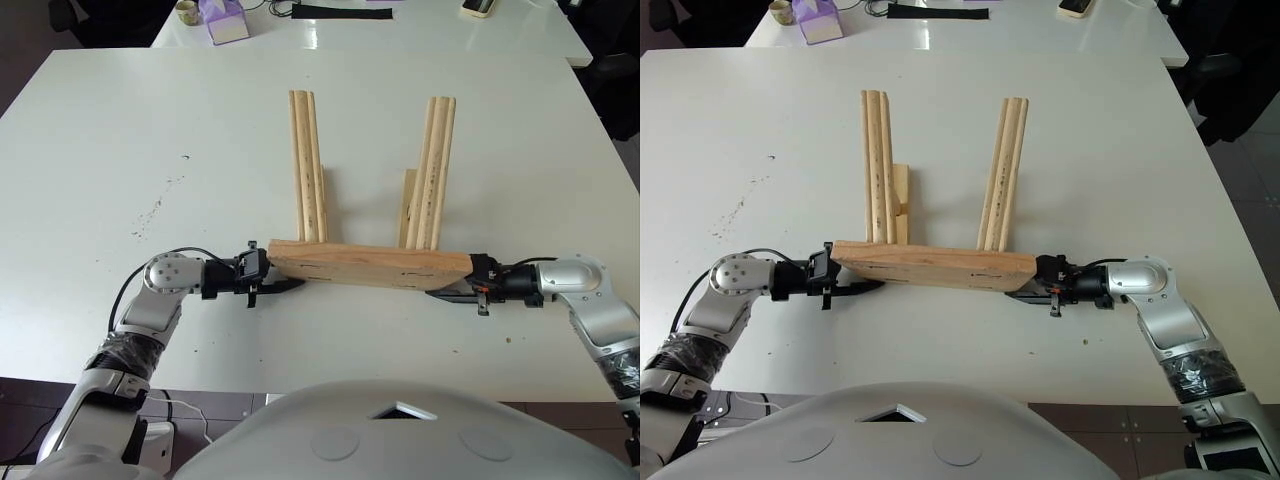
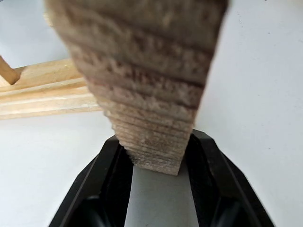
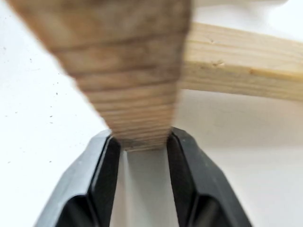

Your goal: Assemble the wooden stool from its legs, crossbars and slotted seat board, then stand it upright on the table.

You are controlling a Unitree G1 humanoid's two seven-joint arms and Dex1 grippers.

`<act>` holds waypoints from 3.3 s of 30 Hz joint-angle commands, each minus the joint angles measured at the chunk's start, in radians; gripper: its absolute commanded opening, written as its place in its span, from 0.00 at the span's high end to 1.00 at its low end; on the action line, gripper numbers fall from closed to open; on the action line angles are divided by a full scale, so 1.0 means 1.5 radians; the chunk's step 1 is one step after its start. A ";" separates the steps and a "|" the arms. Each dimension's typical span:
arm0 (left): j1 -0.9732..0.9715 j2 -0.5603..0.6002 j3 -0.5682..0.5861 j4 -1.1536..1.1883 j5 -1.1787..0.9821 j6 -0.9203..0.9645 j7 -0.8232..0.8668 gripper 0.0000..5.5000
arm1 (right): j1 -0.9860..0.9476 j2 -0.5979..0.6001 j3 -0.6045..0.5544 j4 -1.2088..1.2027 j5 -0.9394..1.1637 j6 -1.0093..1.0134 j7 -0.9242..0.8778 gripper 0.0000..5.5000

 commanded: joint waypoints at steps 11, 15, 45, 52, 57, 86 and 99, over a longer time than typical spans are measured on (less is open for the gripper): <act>0.164 0.047 0.105 -0.305 -0.085 0.232 0.089 0.74 | 0.152 -0.031 -0.158 -0.290 0.233 0.281 -0.056 0.71; 0.214 0.066 0.148 -0.439 -0.158 0.339 0.100 0.74 | 0.171 -0.061 -0.243 -0.408 0.395 0.420 -0.073 0.71; 0.044 0.213 0.274 -0.487 -1.152 0.823 0.641 0.74 | 0.032 -0.251 -0.607 -0.388 1.191 0.593 -0.279 0.71; -0.078 0.067 0.268 -0.416 -1.153 0.840 0.790 0.74 | 0.027 -0.208 -0.621 -0.398 1.191 0.589 -0.294 0.71; -0.195 -0.039 0.297 -0.354 -1.153 0.900 0.869 0.74 | 0.060 -0.176 -0.624 -0.446 1.191 0.546 -0.316 0.71; -0.059 0.050 0.333 -0.392 -1.153 1.100 0.645 0.53 | 0.198 -0.148 -0.581 -0.545 1.191 0.435 -0.373 0.71; 0.008 0.077 0.449 -0.517 -0.798 0.852 0.600 0.53 | 0.130 0.052 -0.326 -0.397 0.643 0.358 -0.655 0.62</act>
